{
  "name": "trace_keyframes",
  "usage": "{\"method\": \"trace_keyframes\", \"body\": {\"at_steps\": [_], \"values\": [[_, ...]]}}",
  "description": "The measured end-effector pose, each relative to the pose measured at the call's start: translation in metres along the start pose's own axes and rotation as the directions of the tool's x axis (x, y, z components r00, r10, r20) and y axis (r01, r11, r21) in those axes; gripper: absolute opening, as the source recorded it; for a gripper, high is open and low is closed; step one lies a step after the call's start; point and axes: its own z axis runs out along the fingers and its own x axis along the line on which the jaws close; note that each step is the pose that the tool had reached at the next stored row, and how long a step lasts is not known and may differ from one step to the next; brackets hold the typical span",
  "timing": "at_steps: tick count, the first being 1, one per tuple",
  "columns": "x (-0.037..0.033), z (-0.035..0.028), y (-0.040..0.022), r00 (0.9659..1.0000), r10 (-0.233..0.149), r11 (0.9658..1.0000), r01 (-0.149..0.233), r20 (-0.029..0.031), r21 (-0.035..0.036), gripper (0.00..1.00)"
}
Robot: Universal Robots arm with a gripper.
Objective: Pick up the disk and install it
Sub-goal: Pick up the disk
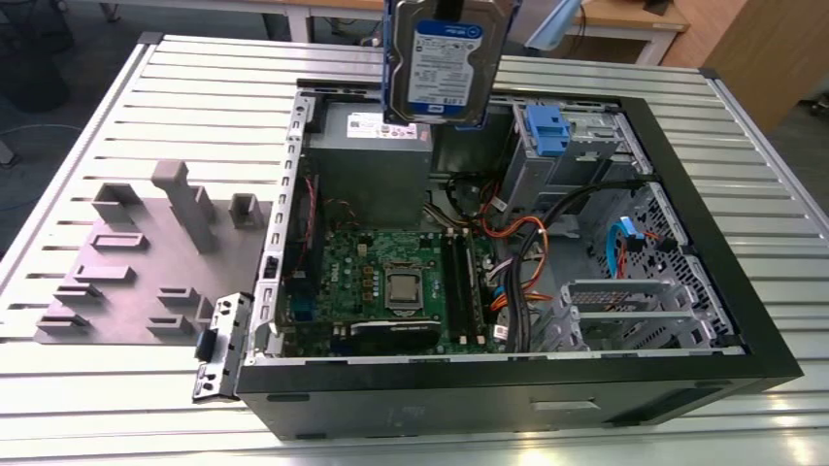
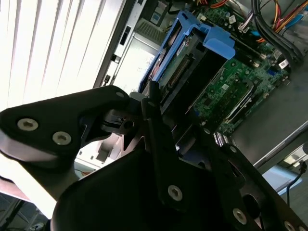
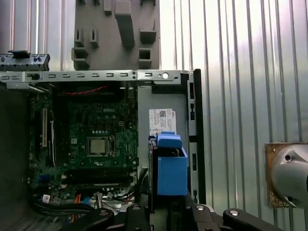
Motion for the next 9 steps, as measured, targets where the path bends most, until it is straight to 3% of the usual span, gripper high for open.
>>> {"method": "trace_keyframes", "body": {"at_steps": [3, 9], "values": [[-0.0004, -0.0006, -0.0085, 1.0000, 0.000, 1.0000, 0.000, 0.0001, 0.0001, 0.35], [-0.0007, -0.0012, -0.0177, 1.0000, 0.000, 1.0000, 0.000, 0.0001, 0.0001, 0.35]]}}
